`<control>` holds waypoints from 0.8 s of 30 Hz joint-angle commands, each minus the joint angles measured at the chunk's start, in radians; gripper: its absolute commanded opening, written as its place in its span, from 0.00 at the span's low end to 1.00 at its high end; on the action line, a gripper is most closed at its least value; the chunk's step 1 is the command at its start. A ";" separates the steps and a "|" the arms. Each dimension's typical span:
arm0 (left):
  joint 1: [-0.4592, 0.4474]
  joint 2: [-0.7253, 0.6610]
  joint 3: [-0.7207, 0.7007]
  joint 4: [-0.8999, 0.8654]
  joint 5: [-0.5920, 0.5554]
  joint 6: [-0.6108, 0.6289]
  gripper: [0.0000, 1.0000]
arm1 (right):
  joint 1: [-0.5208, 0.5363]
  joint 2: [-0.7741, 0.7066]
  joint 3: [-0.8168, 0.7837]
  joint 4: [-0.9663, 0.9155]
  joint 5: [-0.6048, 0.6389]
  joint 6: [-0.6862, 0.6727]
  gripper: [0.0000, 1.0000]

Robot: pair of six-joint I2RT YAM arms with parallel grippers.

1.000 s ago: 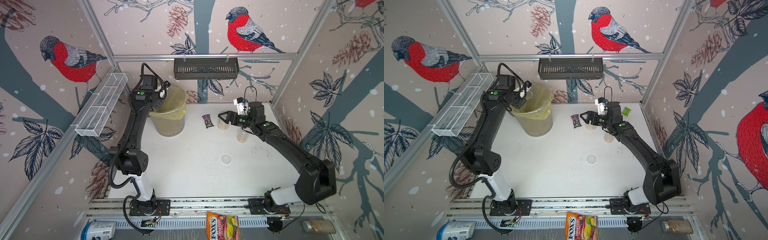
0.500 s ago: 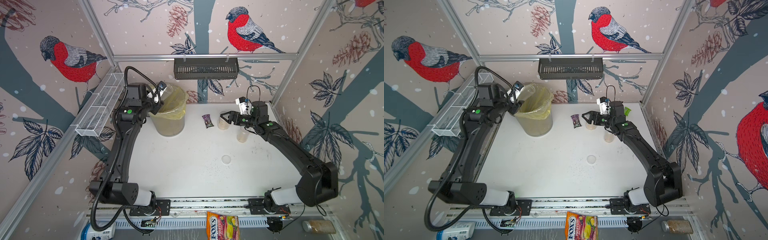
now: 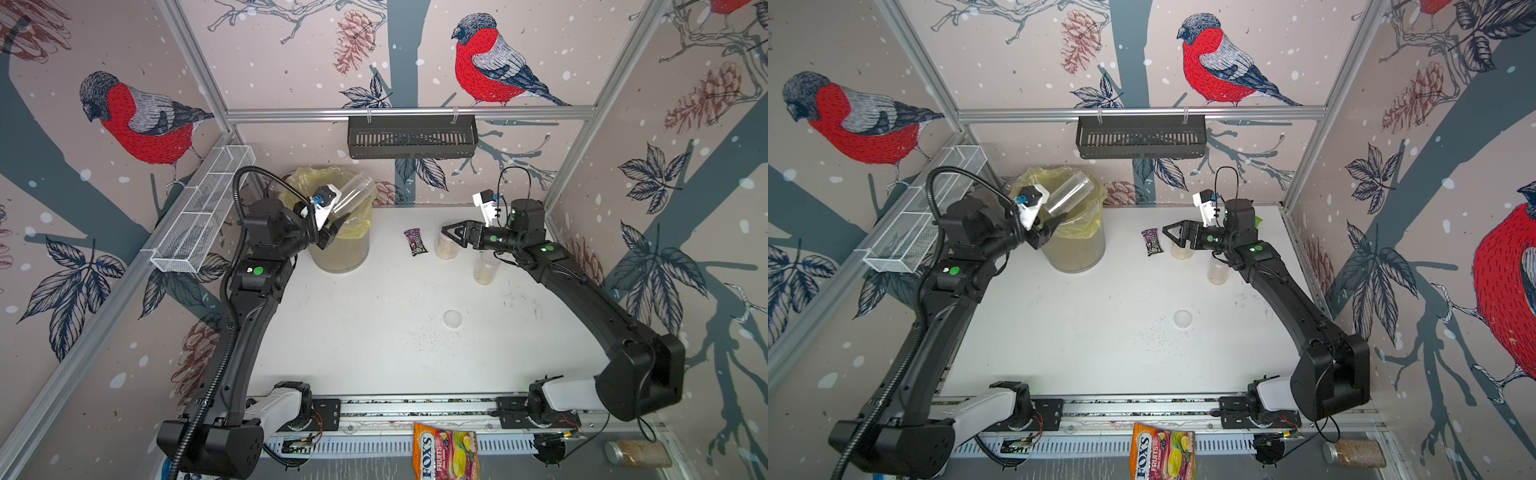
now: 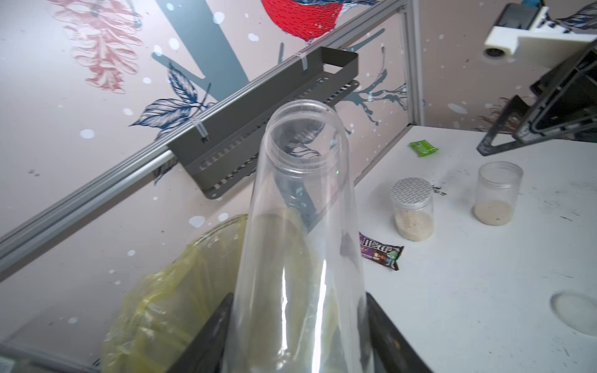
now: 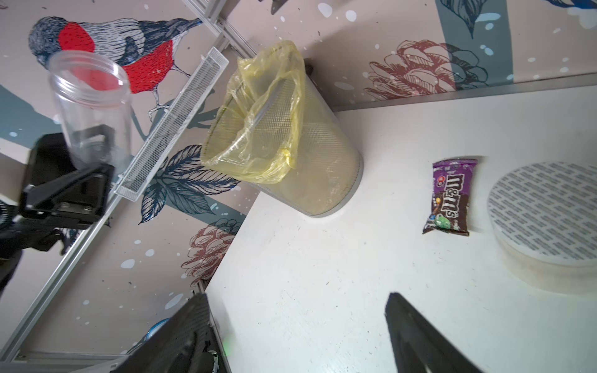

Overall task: Empty moldy rice from jars
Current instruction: Place the jar at the center of the board.

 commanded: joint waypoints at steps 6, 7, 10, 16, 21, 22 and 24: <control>-0.118 0.002 -0.150 0.300 0.097 -0.052 0.00 | -0.008 -0.050 0.029 0.020 -0.098 -0.025 0.86; -0.124 0.010 -0.167 0.323 0.122 -0.056 0.00 | -0.008 -0.055 0.035 0.009 -0.096 -0.033 0.84; -0.162 0.037 -0.206 0.366 0.149 -0.055 0.00 | -0.006 -0.077 0.039 0.011 -0.100 -0.032 0.82; -0.229 0.077 -0.315 0.521 0.232 -0.063 0.00 | 0.035 -0.073 0.106 -0.065 -0.093 -0.058 0.74; -0.256 0.146 -0.350 0.637 0.267 -0.107 0.00 | 0.076 -0.044 0.188 -0.187 -0.059 -0.099 0.68; -0.260 0.158 -0.348 0.641 0.266 -0.108 0.00 | 0.083 -0.038 0.196 -0.205 -0.059 -0.107 0.67; -0.268 0.172 -0.348 0.648 0.265 -0.107 0.00 | 0.090 -0.021 0.207 -0.238 -0.054 -0.110 0.66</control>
